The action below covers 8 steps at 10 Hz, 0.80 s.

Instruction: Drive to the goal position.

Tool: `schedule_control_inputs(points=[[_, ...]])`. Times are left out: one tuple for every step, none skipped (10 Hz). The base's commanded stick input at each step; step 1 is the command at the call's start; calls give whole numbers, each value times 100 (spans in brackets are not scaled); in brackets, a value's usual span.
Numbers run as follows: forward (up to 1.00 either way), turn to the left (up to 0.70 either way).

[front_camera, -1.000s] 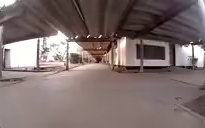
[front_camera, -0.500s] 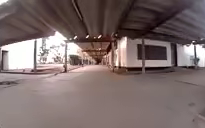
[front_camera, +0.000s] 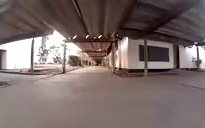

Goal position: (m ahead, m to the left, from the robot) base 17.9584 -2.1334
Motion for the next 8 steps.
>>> schedule_control_inputs(points=[[70, 0], [70, 0], [70, 0], [70, 0], [70, 0], [70, 0], [70, 0], [70, 0]])
